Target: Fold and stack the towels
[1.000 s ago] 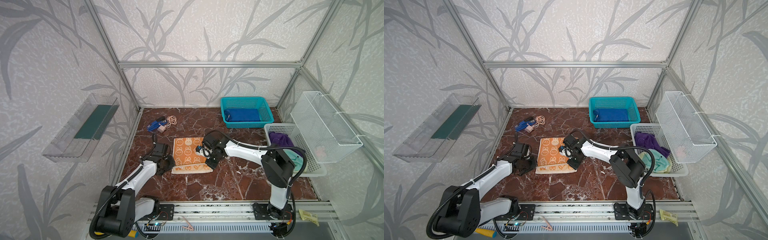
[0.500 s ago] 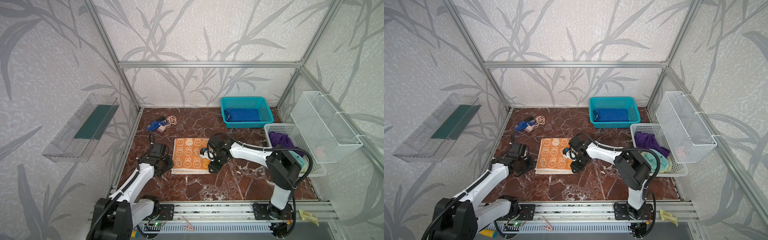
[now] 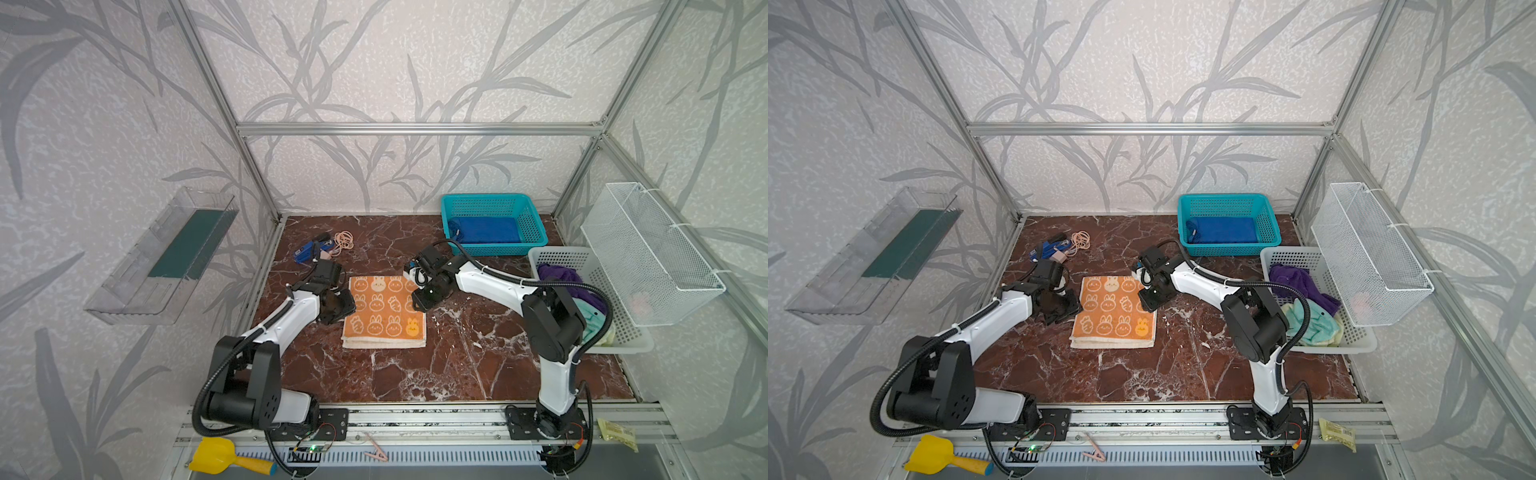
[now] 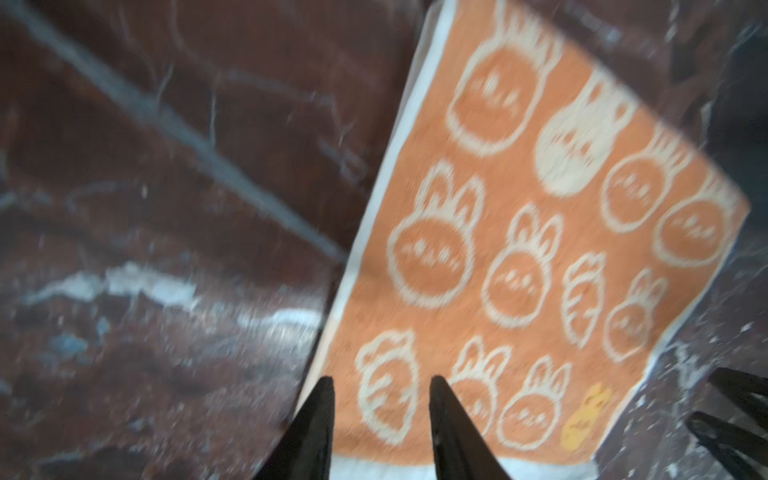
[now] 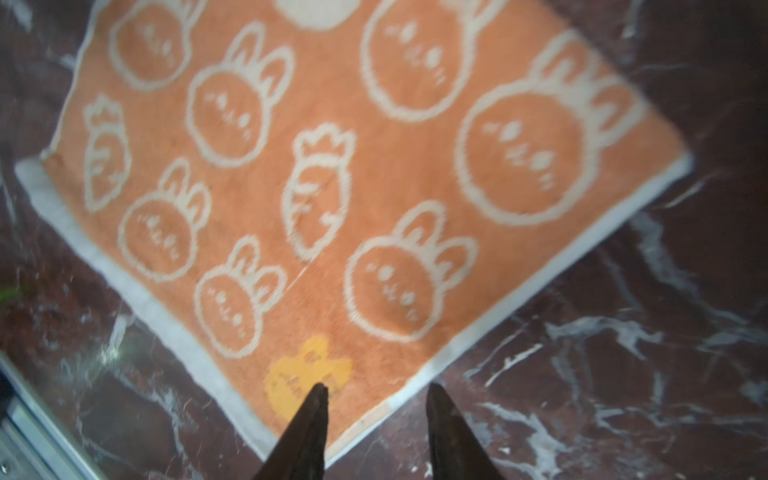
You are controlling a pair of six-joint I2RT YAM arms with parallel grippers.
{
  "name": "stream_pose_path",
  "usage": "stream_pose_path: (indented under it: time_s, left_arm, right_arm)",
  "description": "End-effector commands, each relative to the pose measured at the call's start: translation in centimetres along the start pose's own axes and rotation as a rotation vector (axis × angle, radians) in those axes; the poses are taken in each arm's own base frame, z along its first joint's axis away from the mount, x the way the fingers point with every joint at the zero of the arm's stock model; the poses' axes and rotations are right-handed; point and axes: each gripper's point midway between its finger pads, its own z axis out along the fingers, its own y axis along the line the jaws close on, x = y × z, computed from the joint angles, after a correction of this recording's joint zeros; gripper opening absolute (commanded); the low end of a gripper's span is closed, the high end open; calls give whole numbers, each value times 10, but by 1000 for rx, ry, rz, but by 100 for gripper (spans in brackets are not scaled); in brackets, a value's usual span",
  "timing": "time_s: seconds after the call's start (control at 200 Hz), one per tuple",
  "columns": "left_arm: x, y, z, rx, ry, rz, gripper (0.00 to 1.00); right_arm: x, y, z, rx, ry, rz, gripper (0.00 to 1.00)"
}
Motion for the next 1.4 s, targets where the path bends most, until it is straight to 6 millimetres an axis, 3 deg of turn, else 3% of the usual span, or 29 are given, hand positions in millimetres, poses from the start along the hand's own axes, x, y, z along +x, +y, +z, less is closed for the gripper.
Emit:
stream_pose_path:
  time_s: [0.0,0.11,0.275,0.52,0.82,1.085,1.154,1.254,1.394]
  left_arm:
    - [-45,-18,-1,9,-42,25,43]
    - [-72,-22,17,34,-24,-20,44]
    - [-93,-19,42,74,13,-90,48]
    - [-98,-19,65,128,63,-134,51]
    - [-100,-27,79,178,88,-148,50]
    - [-104,-35,86,216,105,-150,42]
    - [-106,-38,85,230,100,-147,33]
    - [-111,-43,78,253,79,-132,16]
    - [-121,-55,58,314,10,-91,1]
  right_arm:
    - [-23,-36,-6,26,-40,202,43]
    - [-39,-49,-3,43,-48,231,44]
    - [-53,-62,8,70,-26,247,45]
    - [-67,-67,25,25,-21,290,45]
    - [-64,-68,40,5,9,302,46]
    - [-67,-68,47,-10,15,309,45]
    - [-70,-68,49,-21,11,308,41]
    - [-79,-72,45,-28,-9,308,19]
    - [-93,-78,30,-23,-61,283,1]
